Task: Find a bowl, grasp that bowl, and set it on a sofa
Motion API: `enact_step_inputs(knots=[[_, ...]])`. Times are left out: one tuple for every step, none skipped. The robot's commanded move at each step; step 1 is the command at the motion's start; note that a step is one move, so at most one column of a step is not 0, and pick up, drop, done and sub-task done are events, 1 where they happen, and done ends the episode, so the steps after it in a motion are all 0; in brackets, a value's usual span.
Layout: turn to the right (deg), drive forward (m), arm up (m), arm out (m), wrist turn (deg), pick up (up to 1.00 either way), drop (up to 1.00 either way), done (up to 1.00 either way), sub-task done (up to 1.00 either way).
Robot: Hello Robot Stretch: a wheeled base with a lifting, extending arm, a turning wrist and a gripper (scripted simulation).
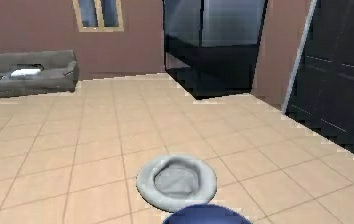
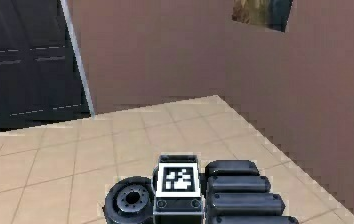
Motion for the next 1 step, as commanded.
enact_step_inputs(knots=[[0.0, 0.10, 0.00, 0.00, 0.0, 0.00, 0.00, 0.00, 0.00]])
